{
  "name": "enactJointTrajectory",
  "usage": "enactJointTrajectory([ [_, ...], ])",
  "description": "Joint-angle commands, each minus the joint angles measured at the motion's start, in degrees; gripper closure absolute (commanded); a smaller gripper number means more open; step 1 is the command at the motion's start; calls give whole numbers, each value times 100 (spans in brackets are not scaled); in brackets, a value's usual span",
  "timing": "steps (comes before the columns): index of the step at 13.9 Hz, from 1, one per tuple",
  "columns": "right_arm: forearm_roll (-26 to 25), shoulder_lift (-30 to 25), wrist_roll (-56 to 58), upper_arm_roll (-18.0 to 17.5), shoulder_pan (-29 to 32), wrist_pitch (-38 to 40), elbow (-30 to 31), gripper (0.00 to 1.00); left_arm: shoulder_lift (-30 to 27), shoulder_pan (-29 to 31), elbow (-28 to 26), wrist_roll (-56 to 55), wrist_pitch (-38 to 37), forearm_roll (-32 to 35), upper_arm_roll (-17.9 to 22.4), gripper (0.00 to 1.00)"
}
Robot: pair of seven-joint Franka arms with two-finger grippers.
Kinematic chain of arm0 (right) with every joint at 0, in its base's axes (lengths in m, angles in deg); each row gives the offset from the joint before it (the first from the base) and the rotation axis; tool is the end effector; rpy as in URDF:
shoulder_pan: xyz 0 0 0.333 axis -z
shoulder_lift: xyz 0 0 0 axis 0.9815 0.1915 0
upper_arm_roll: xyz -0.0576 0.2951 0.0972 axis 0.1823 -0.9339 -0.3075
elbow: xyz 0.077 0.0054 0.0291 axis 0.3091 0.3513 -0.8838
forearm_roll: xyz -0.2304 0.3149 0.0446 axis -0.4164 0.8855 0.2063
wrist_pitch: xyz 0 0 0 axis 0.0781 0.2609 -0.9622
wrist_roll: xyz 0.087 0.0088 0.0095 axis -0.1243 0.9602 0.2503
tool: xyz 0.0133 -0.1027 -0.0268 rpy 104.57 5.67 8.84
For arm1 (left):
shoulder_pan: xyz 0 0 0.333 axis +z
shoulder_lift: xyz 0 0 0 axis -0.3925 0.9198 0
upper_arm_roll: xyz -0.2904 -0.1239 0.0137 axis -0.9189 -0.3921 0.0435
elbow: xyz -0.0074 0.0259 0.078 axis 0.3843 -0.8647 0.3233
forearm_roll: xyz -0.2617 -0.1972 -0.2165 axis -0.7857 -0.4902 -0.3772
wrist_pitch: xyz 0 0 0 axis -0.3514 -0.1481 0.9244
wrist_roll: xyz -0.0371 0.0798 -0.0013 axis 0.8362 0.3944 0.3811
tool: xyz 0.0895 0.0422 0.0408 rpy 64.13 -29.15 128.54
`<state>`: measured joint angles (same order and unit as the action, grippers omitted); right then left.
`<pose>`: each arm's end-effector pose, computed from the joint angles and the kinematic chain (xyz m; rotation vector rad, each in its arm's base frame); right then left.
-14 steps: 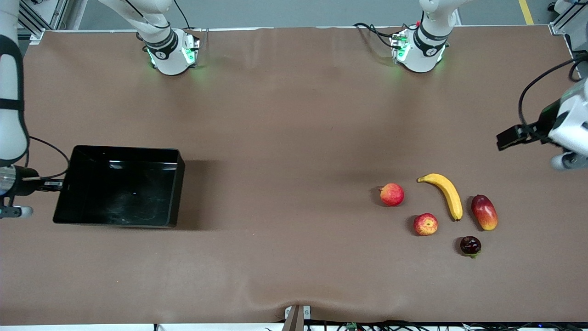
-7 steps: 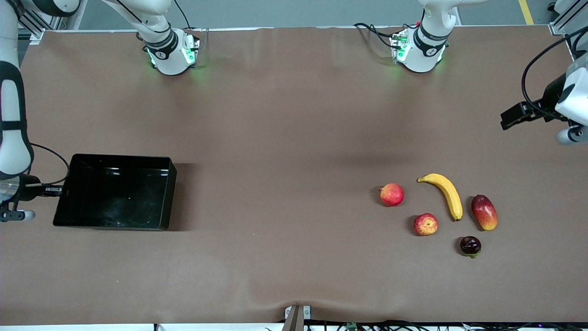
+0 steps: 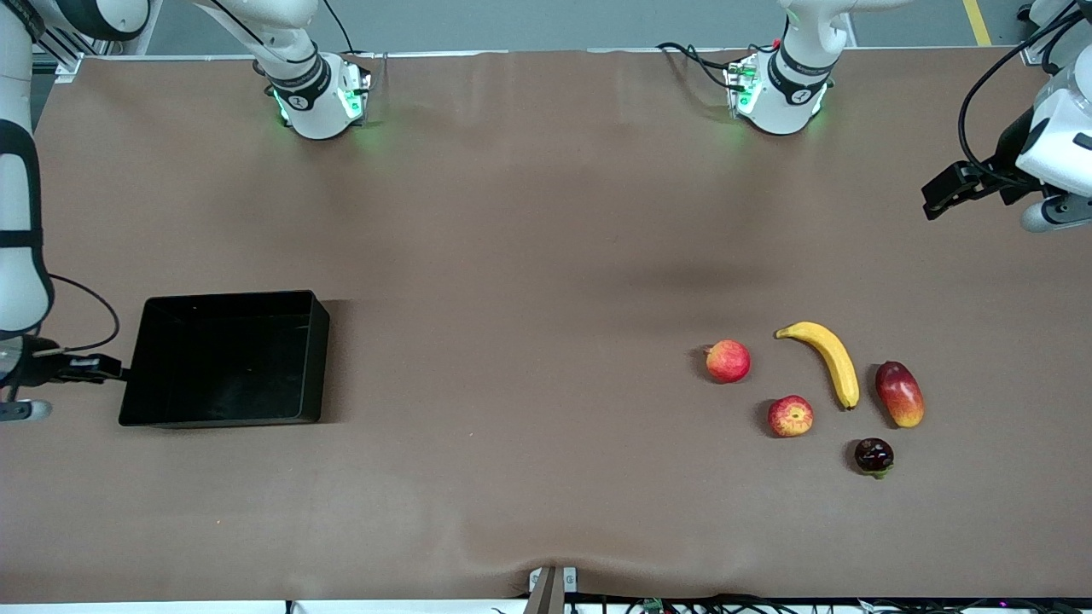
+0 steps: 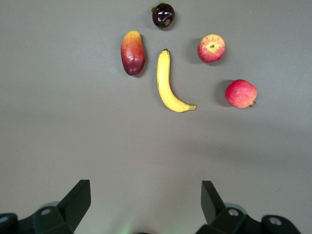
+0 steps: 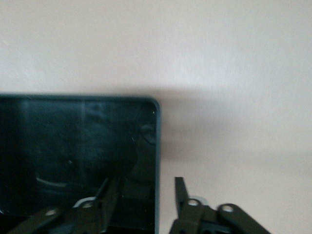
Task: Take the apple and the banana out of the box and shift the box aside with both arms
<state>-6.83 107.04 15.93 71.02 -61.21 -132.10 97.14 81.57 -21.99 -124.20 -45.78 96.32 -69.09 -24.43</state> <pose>0.6711 -0.2356 0.3326 -3.0301 -0.1204 -0.0009 0.5192 -0.0354 0.6141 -3.0495 -0.2295 0.0360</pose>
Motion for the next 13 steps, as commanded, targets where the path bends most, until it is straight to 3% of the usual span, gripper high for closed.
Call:
enactJointTrajectory([
  [1,14,-259,-527,-14,-323,146,-145,0,-171,-42,-133,78,95,-270,72,0],
  [5,-65,-611,-1663,-23,-912,882,-119,0,-49,-59,262,69,-116,-262,72,0],
  [13,-65,-1331,-1840,-31,-1071,2377,-101,0,-39,-59,359,69,-309,-262,36,0],
])
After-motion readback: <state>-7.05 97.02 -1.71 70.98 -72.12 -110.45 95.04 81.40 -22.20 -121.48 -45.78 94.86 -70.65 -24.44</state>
